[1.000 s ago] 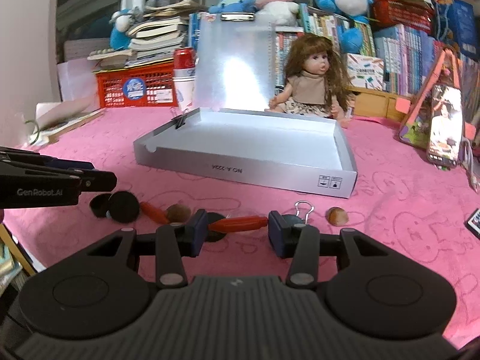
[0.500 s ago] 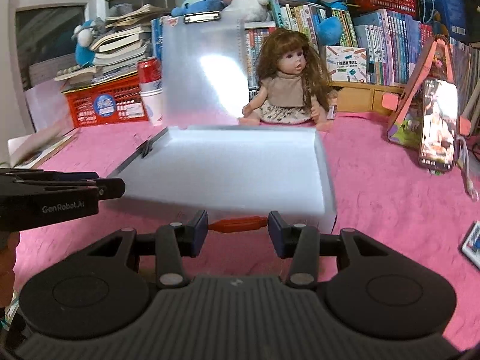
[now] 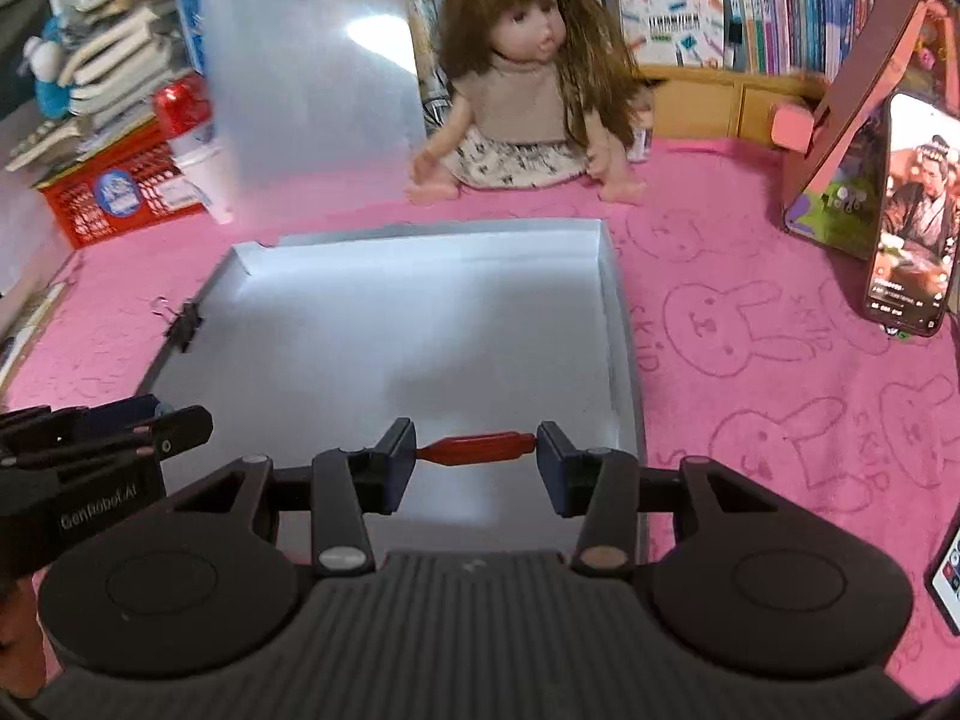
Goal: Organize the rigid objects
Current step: 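Release the blue clip into the box with the left tool while the right releases its piece, then lift both tools out of the box and back toward the objects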
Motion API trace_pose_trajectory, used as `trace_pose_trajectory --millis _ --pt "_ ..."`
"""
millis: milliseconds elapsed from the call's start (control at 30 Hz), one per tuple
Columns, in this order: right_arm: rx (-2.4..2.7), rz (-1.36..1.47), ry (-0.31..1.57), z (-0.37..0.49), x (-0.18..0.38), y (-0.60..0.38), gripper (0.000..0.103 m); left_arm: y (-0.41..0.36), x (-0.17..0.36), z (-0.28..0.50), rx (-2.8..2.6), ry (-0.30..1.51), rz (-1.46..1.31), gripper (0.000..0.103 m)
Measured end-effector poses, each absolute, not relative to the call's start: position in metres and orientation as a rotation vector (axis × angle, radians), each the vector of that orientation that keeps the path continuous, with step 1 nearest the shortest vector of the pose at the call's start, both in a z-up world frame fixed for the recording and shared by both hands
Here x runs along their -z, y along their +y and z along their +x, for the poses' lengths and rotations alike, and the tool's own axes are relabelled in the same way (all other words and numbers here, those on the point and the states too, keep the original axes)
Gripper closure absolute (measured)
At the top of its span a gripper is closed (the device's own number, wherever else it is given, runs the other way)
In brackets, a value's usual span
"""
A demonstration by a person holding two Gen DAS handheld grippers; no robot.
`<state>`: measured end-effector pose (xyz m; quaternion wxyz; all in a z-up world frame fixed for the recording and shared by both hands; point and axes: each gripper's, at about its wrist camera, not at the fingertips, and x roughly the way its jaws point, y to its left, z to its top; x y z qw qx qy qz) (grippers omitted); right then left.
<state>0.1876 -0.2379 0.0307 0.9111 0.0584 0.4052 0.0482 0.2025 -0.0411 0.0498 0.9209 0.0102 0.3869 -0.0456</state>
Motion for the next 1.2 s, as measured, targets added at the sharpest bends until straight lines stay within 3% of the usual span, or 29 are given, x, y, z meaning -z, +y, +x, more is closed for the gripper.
trace_pose_trajectory --millis 500,933,967,1000,1200 --pt "-0.077 0.129 0.957 0.206 -0.003 -0.236 0.054 -0.047 -0.018 0.215 0.083 0.878 0.061 0.069" --pt "-0.072 0.089 0.938 0.204 0.000 -0.230 0.050 -0.050 -0.012 0.211 0.086 0.852 0.083 0.067" --pt "-0.072 0.084 0.935 0.203 0.000 -0.230 0.050 -0.050 -0.012 0.211 0.085 0.849 0.089 0.065" --pt "-0.072 0.081 0.933 0.203 0.000 -0.230 0.043 -0.051 -0.012 0.210 0.082 0.846 0.095 0.063" --pt "-0.108 0.087 0.895 0.194 -0.003 -0.228 0.026 -0.053 -0.016 0.201 0.092 0.812 0.132 0.037"
